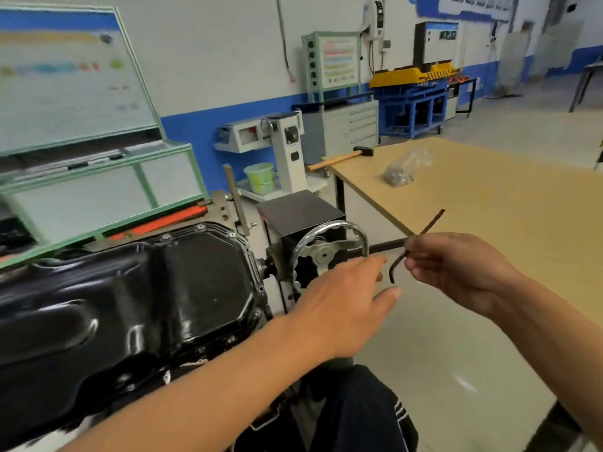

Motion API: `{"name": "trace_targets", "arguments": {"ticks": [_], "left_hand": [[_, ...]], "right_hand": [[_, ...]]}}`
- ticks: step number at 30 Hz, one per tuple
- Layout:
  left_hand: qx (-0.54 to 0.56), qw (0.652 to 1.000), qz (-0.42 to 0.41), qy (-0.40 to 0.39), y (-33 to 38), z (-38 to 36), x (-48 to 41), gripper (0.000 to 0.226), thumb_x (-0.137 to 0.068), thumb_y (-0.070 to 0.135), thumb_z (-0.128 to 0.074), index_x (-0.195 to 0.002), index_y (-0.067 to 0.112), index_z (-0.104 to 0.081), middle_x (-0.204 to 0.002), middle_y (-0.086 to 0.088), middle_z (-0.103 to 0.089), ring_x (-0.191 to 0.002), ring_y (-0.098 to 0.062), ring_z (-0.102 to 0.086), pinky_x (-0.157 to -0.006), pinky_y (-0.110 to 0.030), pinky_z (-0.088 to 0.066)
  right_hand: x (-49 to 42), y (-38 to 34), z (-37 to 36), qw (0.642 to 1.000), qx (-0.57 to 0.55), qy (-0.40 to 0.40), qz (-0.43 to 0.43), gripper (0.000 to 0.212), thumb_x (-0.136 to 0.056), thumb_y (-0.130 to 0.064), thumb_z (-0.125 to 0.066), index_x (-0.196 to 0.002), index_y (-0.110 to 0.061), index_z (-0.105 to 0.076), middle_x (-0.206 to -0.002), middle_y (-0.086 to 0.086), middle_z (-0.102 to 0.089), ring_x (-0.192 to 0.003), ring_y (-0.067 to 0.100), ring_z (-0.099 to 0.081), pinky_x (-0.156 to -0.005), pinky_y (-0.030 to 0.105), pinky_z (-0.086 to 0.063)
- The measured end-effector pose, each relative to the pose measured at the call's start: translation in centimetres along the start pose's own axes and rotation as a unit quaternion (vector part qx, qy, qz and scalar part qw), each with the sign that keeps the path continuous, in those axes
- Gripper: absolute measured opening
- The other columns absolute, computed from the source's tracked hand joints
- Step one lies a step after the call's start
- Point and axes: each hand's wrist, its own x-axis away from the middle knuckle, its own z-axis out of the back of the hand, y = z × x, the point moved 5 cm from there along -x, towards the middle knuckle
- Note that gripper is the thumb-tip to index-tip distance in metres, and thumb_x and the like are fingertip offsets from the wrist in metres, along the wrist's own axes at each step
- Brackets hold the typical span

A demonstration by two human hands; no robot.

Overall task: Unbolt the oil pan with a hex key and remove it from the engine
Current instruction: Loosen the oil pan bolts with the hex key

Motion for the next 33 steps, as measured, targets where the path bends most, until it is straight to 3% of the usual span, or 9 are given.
{"name": "trace_targets", "arguments": {"ticks": [3, 6, 8, 13, 19, 22, 27, 29, 33], "left_hand": [[0.041, 0.996, -0.006, 0.078, -1.3, 4.4, 4.8, 0.020, -0.102, 0.040, -0.046, -0.120, 0.034, -0.052, -0.078, 0.015, -0.056, -0.069, -0.004, -0.053, -0.062, -0.028, -0.040], [0.038, 0.993, 0.004, 0.115, -3.1, 9.5, 7.4, 0.015, -0.102, 0.029, -0.049, -0.101, 0.026, -0.064, -0.073, 0.009, -0.063, -0.068, -0.010, -0.060, -0.064, -0.033, -0.048], [-0.009, 0.994, -0.002, 0.106, -4.8, 13.1, 7.8, 0.016, -0.101, 0.025, -0.052, -0.093, 0.024, -0.067, -0.066, 0.013, -0.062, -0.065, -0.005, -0.060, -0.062, -0.022, -0.046], [-0.138, 0.989, 0.002, 0.059, -10.8, 19.6, 5.6, 0.020, -0.099, 0.028, -0.057, -0.105, 0.024, -0.075, -0.070, 0.018, -0.064, -0.064, 0.012, -0.054, -0.057, -0.009, -0.035], [-0.255, 0.967, -0.004, -0.031, -16.6, 20.1, 1.2, 0.023, -0.099, 0.031, -0.057, -0.113, 0.025, -0.074, -0.100, 0.008, -0.074, -0.073, -0.001, -0.050, -0.073, -0.027, -0.043], [-0.261, 0.963, -0.022, -0.059, -18.2, 19.4, -0.6, 0.021, -0.097, 0.030, -0.060, -0.112, 0.024, -0.074, -0.100, 0.008, -0.075, -0.074, -0.003, -0.054, -0.071, -0.024, -0.041], [-0.186, 0.979, -0.025, -0.077, -20.9, 17.0, -1.8, 0.021, -0.094, 0.028, -0.066, -0.112, 0.020, -0.075, -0.101, 0.011, -0.075, -0.065, 0.017, -0.051, -0.063, 0.000, -0.032], [-0.165, 0.983, -0.030, -0.071, -21.7, 16.2, -2.2, 0.021, -0.093, 0.026, -0.068, -0.112, 0.019, -0.076, -0.100, 0.012, -0.075, -0.065, 0.020, -0.051, -0.064, 0.002, -0.031], [-0.159, 0.986, -0.025, -0.042, -23.0, 16.3, -2.6, 0.020, -0.090, 0.027, -0.071, -0.110, 0.025, -0.076, -0.081, 0.034, -0.063, -0.069, 0.019, -0.054, -0.066, -0.002, -0.036]], "right_hand": [[3.3, 0.3, -7.9, 0.990, -0.078, -0.112, 0.041, 0.008, -0.070, -0.011, -0.075, -0.074, -0.004, -0.073, -0.066, 0.012, -0.068, -0.055, 0.014, -0.066, -0.050, 0.019, -0.056], [4.8, 0.4, -13.1, 0.973, -0.132, -0.185, 0.034, 0.008, -0.067, -0.013, -0.074, -0.072, -0.007, -0.074, -0.068, 0.013, -0.070, -0.055, 0.013, -0.068, -0.052, 0.019, -0.058], [4.8, -0.1, -15.7, 0.963, -0.155, -0.215, 0.041, 0.010, -0.068, -0.013, -0.074, -0.076, -0.007, -0.074, -0.072, 0.014, -0.071, -0.057, 0.014, -0.069, -0.051, 0.019, -0.057], [2.0, -1.9, -19.5, 0.966, -0.015, -0.204, 0.160, 0.012, -0.076, -0.026, -0.074, -0.075, -0.014, -0.078, -0.071, 0.009, -0.066, -0.052, 0.013, -0.057, -0.047, 0.020, -0.048], [-2.4, -0.8, -21.7, 0.923, 0.214, -0.160, 0.278, 0.014, -0.093, -0.023, -0.068, -0.090, -0.030, -0.080, -0.070, 0.001, -0.073, -0.056, 0.011, -0.063, -0.050, 0.018, -0.049], [-4.8, 0.3, -22.8, 0.901, 0.266, -0.137, 0.313, 0.018, -0.095, -0.025, -0.066, -0.086, -0.032, -0.079, -0.074, -0.004, -0.075, -0.065, 0.006, -0.068, -0.058, 0.014, -0.050], [-7.1, 1.9, -22.7, 0.883, 0.255, -0.108, 0.379, 0.016, -0.088, -0.033, -0.070, -0.077, -0.035, -0.081, -0.065, -0.007, -0.073, -0.054, 0.004, -0.065, -0.050, 0.013, -0.046], [-7.8, 2.0, -22.4, 0.870, 0.268, -0.105, 0.400, 0.014, -0.085, -0.032, -0.071, -0.075, -0.034, -0.080, -0.064, -0.012, -0.072, -0.055, 0.002, -0.064, -0.050, 0.010, -0.043], [-9.4, 2.1, -22.5, 0.852, 0.286, -0.113, 0.424, 0.009, -0.087, -0.028, -0.073, -0.082, -0.027, -0.081, -0.066, -0.017, -0.072, -0.059, 0.000, -0.065, -0.053, 0.005, -0.041]]}}
